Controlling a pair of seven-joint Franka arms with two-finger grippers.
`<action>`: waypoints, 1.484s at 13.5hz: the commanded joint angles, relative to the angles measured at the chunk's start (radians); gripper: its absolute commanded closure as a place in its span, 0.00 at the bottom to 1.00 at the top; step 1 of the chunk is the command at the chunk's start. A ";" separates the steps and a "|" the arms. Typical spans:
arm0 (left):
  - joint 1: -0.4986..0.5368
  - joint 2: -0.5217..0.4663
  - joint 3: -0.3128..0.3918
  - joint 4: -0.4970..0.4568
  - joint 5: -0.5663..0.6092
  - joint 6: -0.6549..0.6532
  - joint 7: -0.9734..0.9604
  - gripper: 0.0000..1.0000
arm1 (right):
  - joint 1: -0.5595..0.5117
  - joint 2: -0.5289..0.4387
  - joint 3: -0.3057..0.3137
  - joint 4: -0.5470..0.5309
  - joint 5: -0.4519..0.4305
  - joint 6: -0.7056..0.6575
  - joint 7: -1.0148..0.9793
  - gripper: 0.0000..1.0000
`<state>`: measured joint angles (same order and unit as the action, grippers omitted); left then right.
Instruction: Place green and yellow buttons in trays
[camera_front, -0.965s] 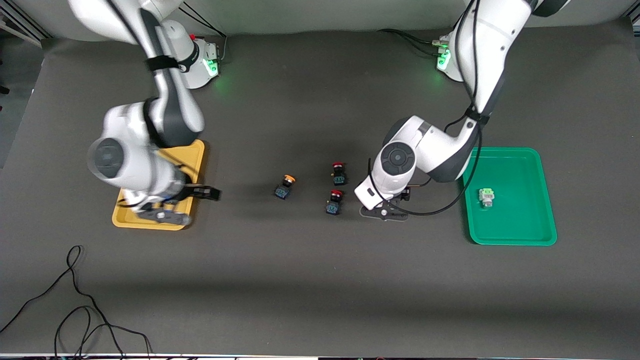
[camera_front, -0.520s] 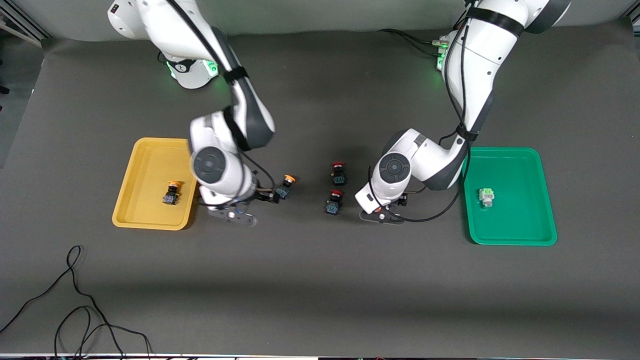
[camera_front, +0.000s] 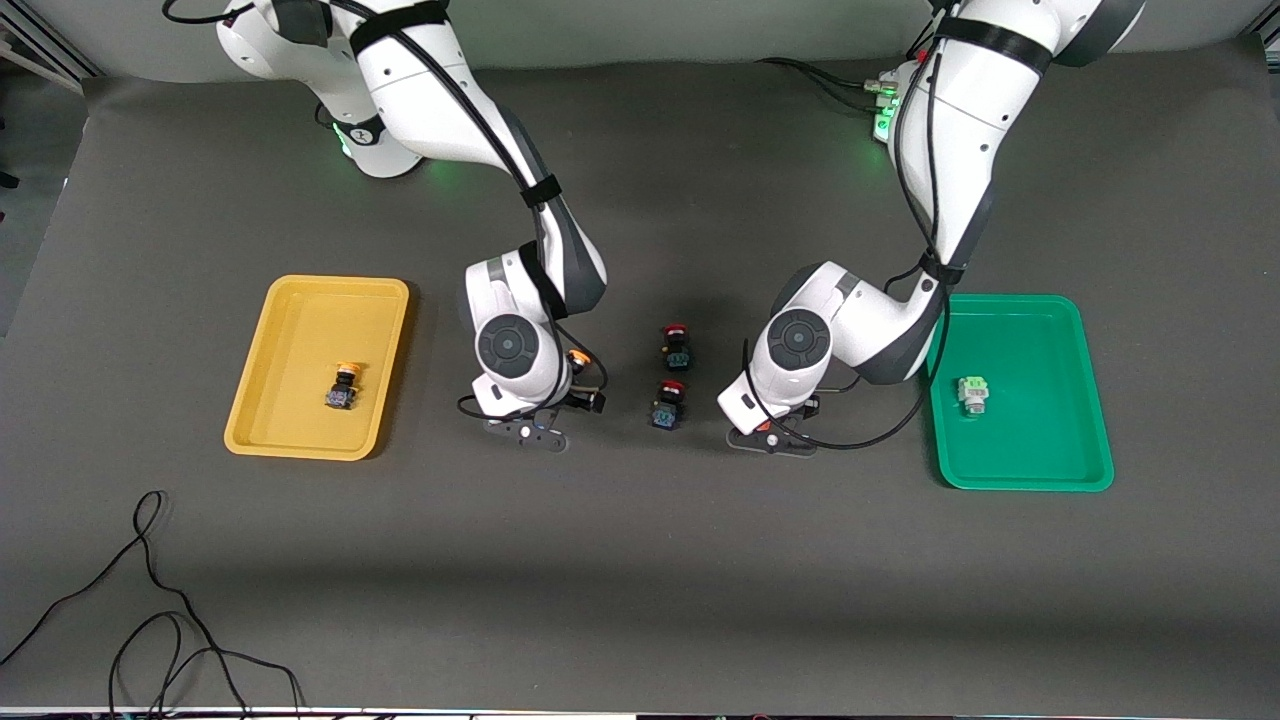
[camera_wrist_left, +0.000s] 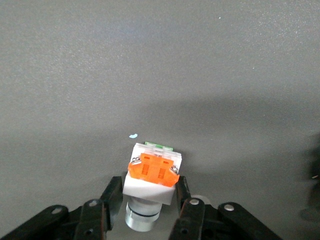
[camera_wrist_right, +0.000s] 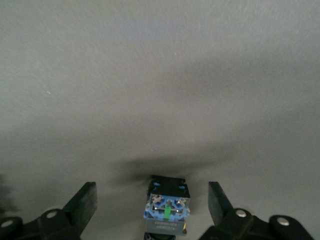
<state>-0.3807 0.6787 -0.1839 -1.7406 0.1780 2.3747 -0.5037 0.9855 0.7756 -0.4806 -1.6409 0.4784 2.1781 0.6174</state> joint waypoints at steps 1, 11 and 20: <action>-0.003 -0.014 0.007 0.000 0.008 0.012 -0.012 0.67 | 0.045 -0.012 -0.016 -0.046 0.023 0.003 0.007 0.02; 0.204 -0.384 0.003 0.059 -0.176 -0.484 -0.013 0.71 | 0.096 -0.062 -0.046 -0.116 0.009 0.074 -0.077 1.00; 0.684 -0.452 0.009 -0.109 -0.138 -0.479 0.586 0.71 | 0.093 -0.344 -0.517 -0.109 0.005 -0.435 -0.657 1.00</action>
<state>0.2655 0.2503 -0.1610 -1.7446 0.0181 1.7968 0.0188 1.0651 0.4932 -0.8960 -1.7205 0.4792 1.8201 0.1043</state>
